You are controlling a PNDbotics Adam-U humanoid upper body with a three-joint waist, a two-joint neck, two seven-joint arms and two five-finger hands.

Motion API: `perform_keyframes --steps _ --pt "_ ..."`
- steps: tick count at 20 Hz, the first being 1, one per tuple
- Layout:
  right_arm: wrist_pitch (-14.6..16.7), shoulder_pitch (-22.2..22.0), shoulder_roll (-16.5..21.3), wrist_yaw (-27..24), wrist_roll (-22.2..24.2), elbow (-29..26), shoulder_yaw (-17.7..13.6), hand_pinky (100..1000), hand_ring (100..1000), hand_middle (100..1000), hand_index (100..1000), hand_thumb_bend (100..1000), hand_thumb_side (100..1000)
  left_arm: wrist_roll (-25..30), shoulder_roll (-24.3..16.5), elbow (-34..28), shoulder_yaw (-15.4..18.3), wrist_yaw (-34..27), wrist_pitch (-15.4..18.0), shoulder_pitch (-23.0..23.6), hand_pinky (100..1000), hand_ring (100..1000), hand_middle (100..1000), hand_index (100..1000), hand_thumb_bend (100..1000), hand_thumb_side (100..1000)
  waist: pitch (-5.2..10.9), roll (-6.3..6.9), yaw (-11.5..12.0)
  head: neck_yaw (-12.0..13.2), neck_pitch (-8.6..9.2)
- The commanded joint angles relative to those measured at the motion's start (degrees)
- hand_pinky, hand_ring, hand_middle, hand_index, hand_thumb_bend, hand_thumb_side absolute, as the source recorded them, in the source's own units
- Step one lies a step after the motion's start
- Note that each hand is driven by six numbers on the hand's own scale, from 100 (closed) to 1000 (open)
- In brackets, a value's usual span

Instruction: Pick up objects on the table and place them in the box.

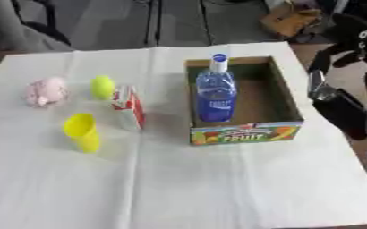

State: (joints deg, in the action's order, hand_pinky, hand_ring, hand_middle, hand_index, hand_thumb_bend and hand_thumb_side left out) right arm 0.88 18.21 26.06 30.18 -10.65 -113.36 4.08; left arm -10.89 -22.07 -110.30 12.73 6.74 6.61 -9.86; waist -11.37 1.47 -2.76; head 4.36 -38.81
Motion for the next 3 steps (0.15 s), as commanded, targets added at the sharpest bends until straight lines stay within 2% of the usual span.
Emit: perform_keyframes --steps 1,3 --pt "-0.16 0.68 1.15 0.07 -0.28 -1.23 -0.64 552 648 745 916 100 318 0.47 -0.47 -1.47 0.64 0.47 -0.08 -0.13 636 681 762 872 616 724 0.59 -0.13 0.23 0.32 -0.55" --pt "-0.2 0.66 1.13 0.1 -0.27 -1.23 -0.66 551 647 745 917 100 321 0.54 -0.33 -1.43 0.7 0.57 -0.19 -0.09 636 681 763 872 612 726 0.57 -0.17 0.32 0.34 -0.62"
